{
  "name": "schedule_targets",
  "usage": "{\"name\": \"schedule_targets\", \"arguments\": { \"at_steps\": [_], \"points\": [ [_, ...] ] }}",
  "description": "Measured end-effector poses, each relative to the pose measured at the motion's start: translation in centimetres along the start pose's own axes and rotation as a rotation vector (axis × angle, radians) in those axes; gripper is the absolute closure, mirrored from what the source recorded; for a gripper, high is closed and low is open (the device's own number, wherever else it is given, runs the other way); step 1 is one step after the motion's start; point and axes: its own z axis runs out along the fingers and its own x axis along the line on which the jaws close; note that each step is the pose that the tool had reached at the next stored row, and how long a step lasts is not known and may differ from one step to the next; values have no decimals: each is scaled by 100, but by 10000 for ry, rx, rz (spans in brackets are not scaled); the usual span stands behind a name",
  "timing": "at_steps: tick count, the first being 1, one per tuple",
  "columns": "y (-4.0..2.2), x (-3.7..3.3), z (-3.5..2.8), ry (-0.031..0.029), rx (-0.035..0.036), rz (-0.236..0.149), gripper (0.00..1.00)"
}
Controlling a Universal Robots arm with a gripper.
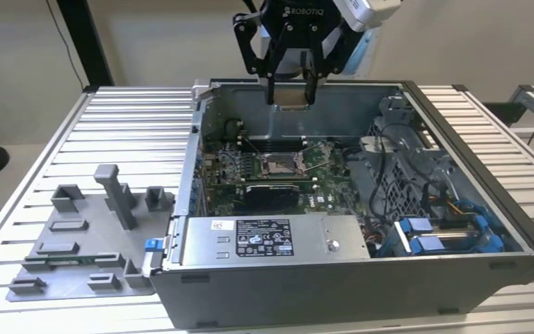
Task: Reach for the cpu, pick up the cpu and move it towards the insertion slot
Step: 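Pick up the cpu and move it towards the insertion slot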
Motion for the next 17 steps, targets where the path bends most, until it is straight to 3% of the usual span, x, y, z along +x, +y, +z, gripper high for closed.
{"name": "schedule_targets", "arguments": {
  "at_steps": [17],
  "points": [
    [102,-43,19,0,0,0,100]
  ]
}}
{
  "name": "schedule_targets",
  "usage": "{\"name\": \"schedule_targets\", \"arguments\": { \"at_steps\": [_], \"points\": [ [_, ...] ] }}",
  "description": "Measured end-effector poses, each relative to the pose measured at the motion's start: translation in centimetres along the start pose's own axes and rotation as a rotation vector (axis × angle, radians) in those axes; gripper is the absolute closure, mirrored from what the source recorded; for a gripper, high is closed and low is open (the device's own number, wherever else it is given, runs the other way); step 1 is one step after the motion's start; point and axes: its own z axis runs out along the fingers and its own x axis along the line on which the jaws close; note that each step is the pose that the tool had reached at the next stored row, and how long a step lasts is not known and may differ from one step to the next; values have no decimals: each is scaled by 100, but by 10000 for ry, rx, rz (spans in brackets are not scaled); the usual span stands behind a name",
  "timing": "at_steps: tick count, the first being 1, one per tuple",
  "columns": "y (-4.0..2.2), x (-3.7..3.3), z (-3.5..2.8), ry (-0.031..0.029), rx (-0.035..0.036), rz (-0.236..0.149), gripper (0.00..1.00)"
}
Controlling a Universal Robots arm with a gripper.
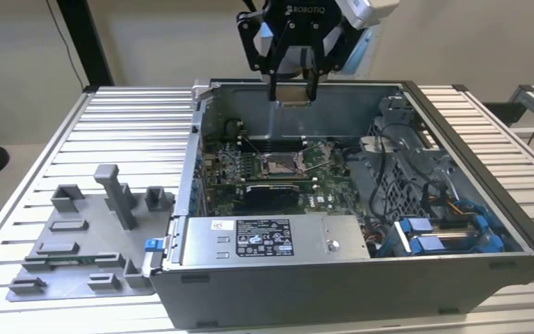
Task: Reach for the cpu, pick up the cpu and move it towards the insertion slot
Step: 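Pick up the cpu and move it towards the insertion slot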
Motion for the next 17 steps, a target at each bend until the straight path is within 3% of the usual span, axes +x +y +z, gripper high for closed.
{"name": "schedule_targets", "arguments": {
  "at_steps": [13,17],
  "points": [
    [91,-35,12,0,0,3,100],
    [205,-46,22,0,1,1,100]
  ]
}}
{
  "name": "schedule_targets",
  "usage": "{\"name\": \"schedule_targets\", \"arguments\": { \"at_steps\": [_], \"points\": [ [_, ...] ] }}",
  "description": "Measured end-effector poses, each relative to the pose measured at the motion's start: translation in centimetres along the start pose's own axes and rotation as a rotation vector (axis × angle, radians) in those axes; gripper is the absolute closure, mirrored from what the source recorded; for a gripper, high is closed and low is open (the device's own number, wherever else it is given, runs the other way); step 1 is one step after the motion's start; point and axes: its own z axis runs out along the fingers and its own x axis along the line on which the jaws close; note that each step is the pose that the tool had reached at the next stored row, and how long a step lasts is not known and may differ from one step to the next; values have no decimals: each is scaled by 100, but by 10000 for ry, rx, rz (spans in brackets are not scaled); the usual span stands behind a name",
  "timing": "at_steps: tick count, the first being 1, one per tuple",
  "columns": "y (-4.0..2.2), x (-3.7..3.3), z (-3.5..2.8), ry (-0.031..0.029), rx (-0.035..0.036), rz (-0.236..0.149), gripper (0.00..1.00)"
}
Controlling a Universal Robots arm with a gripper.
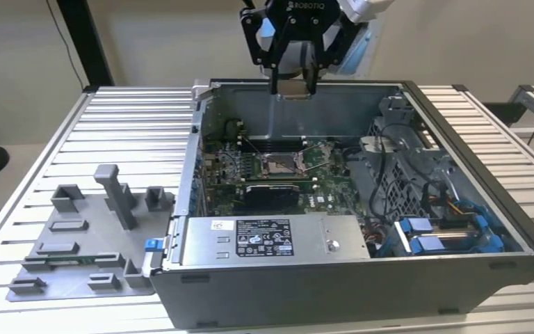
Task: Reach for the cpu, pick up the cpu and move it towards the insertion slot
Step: 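Pick up the cpu and move it towards the insertion slot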
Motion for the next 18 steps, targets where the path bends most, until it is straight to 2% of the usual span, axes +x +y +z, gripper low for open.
{"name": "schedule_targets", "arguments": {
  "at_steps": [5,18],
  "points": [
    [99,-24,19,-1,-2,23,100],
    [153,-88,77,-22,-7,630,100]
  ]
}}
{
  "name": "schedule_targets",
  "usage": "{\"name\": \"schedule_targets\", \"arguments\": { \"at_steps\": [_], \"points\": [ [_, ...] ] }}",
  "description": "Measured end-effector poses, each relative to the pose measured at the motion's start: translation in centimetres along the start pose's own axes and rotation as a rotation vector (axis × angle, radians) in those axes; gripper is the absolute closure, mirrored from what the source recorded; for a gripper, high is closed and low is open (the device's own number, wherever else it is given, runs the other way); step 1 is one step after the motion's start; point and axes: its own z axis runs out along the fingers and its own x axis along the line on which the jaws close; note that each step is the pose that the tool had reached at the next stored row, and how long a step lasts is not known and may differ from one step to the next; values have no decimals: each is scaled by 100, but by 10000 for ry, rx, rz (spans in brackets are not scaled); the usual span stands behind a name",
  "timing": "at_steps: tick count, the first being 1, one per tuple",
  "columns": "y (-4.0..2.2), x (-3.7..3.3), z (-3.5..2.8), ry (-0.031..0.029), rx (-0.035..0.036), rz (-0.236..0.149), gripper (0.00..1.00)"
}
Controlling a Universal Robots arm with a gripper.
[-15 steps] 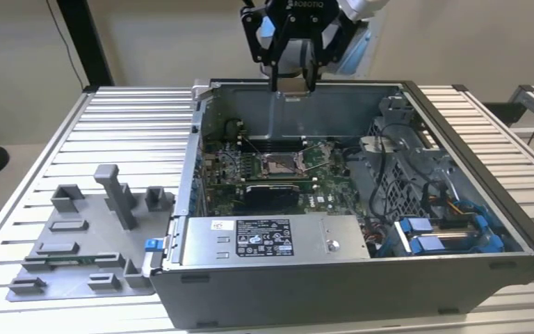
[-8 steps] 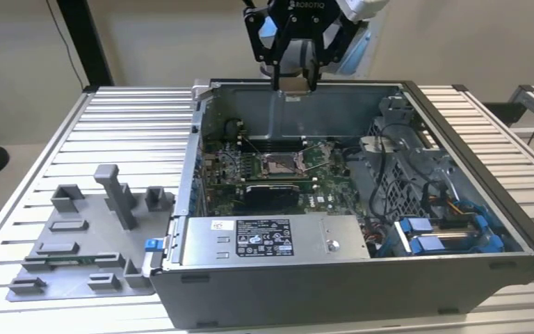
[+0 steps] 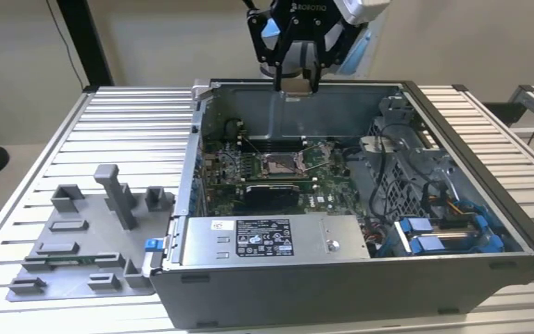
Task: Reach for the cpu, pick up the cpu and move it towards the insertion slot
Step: 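Pick up the cpu and move it towards the insertion slot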
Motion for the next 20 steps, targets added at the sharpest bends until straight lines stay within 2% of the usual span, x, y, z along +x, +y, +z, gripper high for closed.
{"name": "schedule_targets", "arguments": {
  "at_steps": [20],
  "points": [
    [100,-89,59,-30,-8,845,100]
  ]
}}
